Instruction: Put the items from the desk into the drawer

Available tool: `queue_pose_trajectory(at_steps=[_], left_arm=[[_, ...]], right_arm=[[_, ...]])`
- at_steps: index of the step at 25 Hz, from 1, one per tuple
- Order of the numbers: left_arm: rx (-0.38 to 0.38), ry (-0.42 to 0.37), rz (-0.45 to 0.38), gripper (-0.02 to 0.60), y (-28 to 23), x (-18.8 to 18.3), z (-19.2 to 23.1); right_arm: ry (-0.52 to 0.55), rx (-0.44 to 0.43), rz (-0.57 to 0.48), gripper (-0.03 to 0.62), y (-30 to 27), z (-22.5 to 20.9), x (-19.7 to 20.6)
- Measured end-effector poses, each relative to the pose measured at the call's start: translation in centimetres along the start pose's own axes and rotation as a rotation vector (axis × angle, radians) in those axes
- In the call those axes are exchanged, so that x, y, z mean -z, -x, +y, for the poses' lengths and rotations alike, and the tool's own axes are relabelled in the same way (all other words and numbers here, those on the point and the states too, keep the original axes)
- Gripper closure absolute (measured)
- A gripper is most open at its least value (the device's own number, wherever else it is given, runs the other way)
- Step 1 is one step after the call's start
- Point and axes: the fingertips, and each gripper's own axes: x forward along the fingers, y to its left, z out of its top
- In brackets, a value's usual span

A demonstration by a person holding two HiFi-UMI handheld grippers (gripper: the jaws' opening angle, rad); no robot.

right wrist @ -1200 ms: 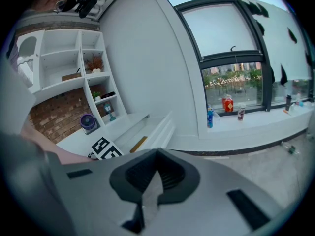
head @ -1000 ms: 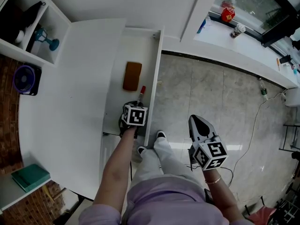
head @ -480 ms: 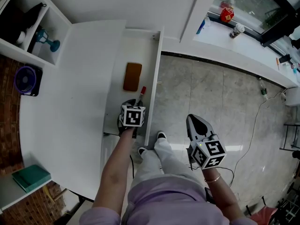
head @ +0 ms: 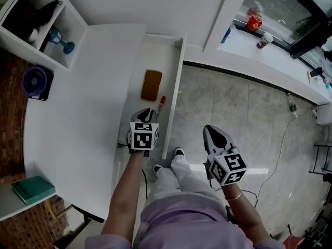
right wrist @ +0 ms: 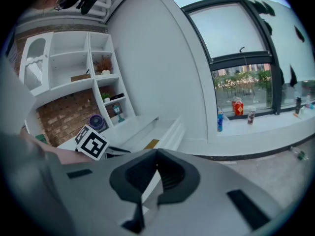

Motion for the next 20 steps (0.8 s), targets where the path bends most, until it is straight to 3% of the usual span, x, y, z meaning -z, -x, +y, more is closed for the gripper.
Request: queue_pose_trajectory(at_steps=[20], left_arm=[[-0.099,0.047,-0.239,0.580,12.4,-1.4,1.7]], right_arm=[[0.070,-0.109,-0.048,0.591,0.1,4.9,-1.9]])
